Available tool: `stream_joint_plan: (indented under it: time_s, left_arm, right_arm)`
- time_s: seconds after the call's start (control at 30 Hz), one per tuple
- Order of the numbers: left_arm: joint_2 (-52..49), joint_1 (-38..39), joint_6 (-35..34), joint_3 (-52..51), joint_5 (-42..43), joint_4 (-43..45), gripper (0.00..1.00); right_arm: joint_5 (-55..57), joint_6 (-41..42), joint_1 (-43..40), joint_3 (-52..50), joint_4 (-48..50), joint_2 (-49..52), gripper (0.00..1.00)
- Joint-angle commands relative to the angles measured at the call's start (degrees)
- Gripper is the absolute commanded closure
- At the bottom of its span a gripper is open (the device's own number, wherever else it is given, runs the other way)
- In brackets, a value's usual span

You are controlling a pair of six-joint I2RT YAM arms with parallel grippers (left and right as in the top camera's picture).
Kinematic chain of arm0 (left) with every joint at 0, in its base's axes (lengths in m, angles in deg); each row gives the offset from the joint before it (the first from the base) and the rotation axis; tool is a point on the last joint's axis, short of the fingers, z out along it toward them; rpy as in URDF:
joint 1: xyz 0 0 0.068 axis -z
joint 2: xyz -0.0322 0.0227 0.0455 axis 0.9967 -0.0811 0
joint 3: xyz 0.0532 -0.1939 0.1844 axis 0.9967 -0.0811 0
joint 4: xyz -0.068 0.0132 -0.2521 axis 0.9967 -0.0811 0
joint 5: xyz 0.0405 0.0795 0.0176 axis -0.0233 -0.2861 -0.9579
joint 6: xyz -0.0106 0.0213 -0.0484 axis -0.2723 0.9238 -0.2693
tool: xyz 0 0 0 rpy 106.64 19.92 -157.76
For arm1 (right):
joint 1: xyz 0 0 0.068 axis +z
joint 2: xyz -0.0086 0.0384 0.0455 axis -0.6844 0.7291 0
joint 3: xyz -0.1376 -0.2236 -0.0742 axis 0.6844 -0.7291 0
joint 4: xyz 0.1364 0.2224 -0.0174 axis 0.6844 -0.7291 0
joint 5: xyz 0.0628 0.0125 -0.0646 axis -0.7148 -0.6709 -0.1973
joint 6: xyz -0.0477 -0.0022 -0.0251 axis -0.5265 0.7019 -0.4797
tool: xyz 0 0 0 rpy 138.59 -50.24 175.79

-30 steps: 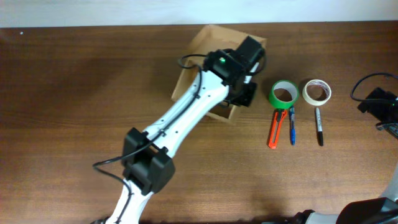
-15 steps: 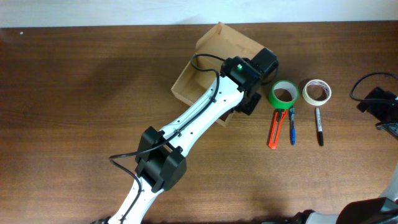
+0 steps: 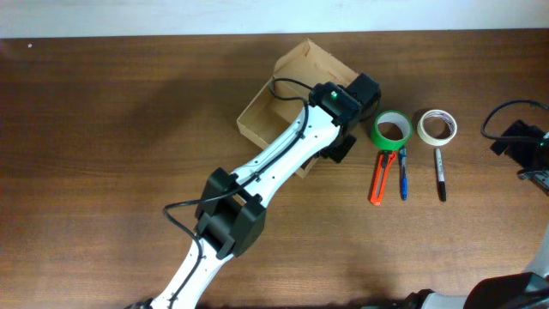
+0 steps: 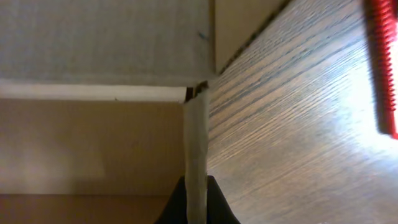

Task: Pack container
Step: 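Drag the cardboard box with the left gripper toward table center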

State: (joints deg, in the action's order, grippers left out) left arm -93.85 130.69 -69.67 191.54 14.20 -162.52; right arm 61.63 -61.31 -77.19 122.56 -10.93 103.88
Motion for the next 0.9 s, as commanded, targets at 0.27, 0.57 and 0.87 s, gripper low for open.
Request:
stream_joint_plan:
  time_s: [0.27, 0.57, 0.87]
  left_arm:
    - [-2.82, -0.04, 3.61, 1.16, 0.87, 2.14, 0.98]
    - [-2.86, -0.94, -6.38, 1.16, 1.64, 4.72, 0.98]
    - [-2.95, -1.42, -18.97, 1.16, 9.4, 4.09, 0.98]
  right_arm:
    - [-0.76, -0.35, -0.15, 1.03, -0.24, 0.22, 0.01]
    - [-0.74, -0.35, -0.15, 1.03, -0.22, 0.22, 0.01]
    - [-0.74, -0.35, -0.15, 1.03, -0.2, 0.2, 0.01]
